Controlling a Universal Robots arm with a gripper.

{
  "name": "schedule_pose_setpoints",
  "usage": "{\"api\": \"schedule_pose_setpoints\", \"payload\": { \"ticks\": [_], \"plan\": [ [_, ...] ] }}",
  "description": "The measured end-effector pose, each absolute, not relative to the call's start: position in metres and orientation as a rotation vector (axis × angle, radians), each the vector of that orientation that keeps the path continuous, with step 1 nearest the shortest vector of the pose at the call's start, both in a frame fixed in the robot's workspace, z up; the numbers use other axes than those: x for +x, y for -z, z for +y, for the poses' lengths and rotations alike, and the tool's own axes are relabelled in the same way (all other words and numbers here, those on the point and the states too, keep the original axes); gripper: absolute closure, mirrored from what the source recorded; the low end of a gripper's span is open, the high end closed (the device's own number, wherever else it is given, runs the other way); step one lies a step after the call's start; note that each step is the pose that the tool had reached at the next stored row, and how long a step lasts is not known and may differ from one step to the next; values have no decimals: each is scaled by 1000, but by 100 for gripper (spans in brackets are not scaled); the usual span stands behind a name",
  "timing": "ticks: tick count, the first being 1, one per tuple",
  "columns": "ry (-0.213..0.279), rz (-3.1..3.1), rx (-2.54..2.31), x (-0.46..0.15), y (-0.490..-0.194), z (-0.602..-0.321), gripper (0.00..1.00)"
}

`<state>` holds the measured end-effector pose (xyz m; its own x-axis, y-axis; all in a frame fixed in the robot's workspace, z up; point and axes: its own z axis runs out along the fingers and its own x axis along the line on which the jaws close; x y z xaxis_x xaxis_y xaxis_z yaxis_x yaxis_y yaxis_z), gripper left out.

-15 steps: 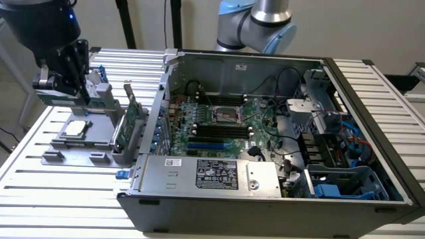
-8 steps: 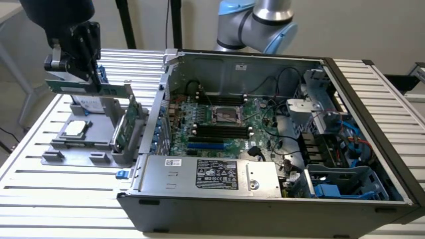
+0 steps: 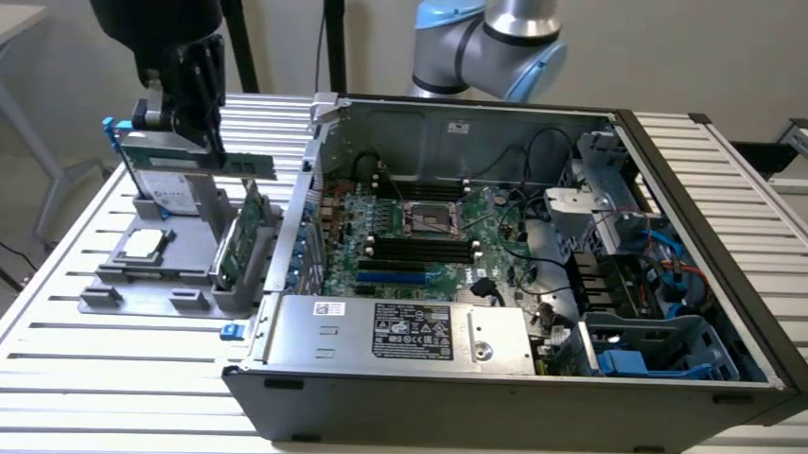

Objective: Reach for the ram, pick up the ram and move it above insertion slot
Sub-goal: 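Pick up the ram and move it above insertion slot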

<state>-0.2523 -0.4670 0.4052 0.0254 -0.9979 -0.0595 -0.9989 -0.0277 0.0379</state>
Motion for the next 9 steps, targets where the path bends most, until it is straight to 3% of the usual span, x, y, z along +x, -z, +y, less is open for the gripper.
{"api": "schedule_pose_setpoints", "payload": {
  "ticks": [9],
  "plan": [
    [-150, 2159, -2218, -215, -406, -466, 86]
  ]
}}
